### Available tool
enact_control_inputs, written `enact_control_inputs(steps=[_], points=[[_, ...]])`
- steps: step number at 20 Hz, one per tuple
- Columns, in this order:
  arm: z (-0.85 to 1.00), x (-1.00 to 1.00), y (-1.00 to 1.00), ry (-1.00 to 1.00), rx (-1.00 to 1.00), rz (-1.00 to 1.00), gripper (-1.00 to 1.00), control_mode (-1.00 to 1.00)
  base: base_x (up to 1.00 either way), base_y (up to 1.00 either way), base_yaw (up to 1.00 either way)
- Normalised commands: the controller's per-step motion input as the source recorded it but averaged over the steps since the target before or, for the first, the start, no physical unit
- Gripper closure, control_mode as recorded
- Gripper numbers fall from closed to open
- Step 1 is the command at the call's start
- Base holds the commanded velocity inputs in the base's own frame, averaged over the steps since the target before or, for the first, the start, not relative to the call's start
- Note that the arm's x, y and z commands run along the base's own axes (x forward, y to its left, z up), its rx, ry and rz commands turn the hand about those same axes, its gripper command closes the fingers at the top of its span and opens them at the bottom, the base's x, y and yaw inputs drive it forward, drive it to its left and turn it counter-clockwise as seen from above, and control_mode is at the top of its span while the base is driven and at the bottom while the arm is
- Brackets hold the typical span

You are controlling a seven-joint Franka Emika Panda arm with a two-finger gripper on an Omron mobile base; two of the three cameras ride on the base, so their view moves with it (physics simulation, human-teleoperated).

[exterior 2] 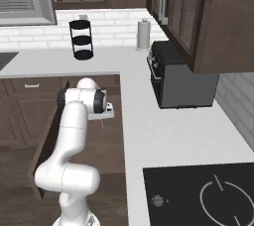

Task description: Take a straw from the drawer in front and place it inside the glass cup on the dining counter.

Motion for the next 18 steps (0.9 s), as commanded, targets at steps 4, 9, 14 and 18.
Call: enact_control_inputs(steps=[4,9,14,18], points=[[-0.36,-0.03,-0.13,0.06,0.0,0.0,-1.0,-1.0,0.0,0.0,0.0],[-0.48,0.0,-0.08,0.04,-0.01,0.0,-1.0,-1.0,0.0,0.0,0.0],[-0.51,0.03,0.0,0.0,-0.03,0.0,-1.0,-1.0,0.0,0.0,0.0],[-0.58,-0.03,0.0,0.0,-0.07,0.0,1.0,-1.0,0.0,0.0,0.0]])
